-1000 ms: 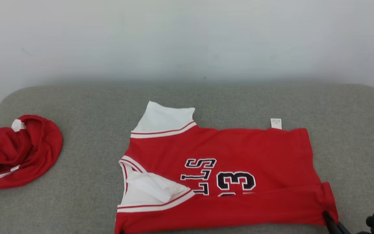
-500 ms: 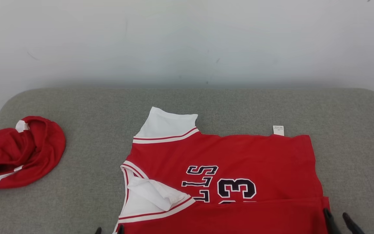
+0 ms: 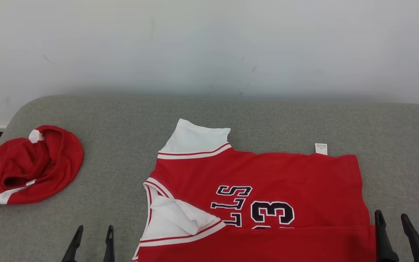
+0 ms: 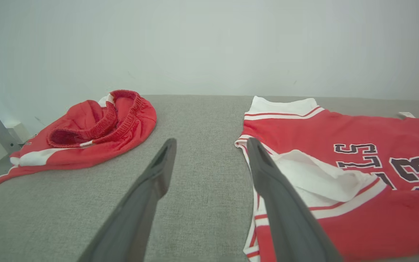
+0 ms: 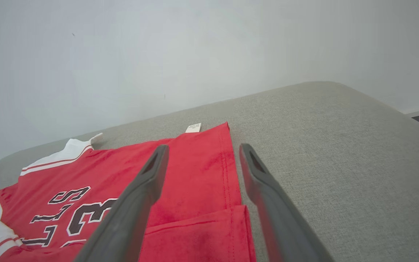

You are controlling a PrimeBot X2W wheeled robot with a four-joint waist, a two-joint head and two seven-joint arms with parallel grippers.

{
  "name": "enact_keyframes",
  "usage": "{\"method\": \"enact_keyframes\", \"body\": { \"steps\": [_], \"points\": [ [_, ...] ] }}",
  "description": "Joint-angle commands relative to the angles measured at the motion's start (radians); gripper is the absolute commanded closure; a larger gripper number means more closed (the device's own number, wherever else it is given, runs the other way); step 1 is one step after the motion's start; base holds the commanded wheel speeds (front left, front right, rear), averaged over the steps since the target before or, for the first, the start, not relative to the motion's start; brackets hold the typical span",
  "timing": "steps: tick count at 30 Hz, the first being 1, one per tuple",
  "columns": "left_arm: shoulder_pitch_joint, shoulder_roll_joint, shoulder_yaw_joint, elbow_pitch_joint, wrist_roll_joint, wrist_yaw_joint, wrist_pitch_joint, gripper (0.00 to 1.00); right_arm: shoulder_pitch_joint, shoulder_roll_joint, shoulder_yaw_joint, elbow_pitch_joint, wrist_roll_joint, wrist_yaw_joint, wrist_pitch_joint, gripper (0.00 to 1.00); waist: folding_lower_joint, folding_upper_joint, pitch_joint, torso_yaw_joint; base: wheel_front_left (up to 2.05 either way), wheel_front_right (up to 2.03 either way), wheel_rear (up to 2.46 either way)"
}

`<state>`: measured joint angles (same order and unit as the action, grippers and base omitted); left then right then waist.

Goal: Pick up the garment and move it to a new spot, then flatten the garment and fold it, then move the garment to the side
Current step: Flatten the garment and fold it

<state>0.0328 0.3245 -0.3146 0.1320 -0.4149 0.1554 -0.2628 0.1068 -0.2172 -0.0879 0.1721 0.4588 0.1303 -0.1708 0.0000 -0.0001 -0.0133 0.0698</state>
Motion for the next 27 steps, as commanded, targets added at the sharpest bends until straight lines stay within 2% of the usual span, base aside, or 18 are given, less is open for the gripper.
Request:
{"method": "enact_keyframes", "body": {
  "steps": [1,7,12,17,22,23,27],
  "points": [
    [0.02,0.013,0.013,-0.005,0.032,-0.002,-0.005,0.0,0.021,0.013,-0.015,-0.009,-0.031,0.001,-0.02,0.0,0.0,0.0001,0.002,0.004,0.0,0.0,0.0],
    [0.048,0.025,0.062,-0.028,0.064,-0.015,-0.005,0.0,0.033,0.045,-0.033,-0.019,-0.098,0.001,-0.036,0.0,0.0,0.0001,0.019,-0.012,0.0,0.0,0.0],
    [-0.045,0.028,0.086,-0.04,0.043,-0.058,-0.005,0.0,-0.035,0.051,-0.015,-0.028,-0.115,0.001,-0.024,0.0,0.0,0.0001,0.07,-0.056,0.0,0.0,0.0],
    [-0.242,0.057,0.073,0.004,0.023,-0.13,0.072,0.0,-0.18,0.032,0.03,0.009,-0.121,0.001,0.017,0.0,0.0,0.0001,0.16,-0.133,0.0,0.0,0.0],
    [-0.48,0.097,0.068,0.096,-0.007,-0.223,0.157,0.0,-0.378,0.013,0.093,0.118,-0.109,0.001,0.059,0.0,0.0,0.0001,0.254,-0.217,0.0,0.0,0.0],
    [-0.566,0.106,0.048,0.136,-0.02,-0.246,0.207,0.0,-0.459,0.008,0.116,0.163,-0.098,0.001,0.056,0.0,0.0,0.0001,0.284,-0.241,0.0,0.0,0.0],
    [-0.68,0.123,0.035,0.198,-0.054,-0.266,0.292,0.0,-0.558,0.008,0.158,0.229,-0.08,0.001,0.04,0.0,0.0,0.0001,0.324,-0.274,0.0,0.0,0.0]
  ]
}}
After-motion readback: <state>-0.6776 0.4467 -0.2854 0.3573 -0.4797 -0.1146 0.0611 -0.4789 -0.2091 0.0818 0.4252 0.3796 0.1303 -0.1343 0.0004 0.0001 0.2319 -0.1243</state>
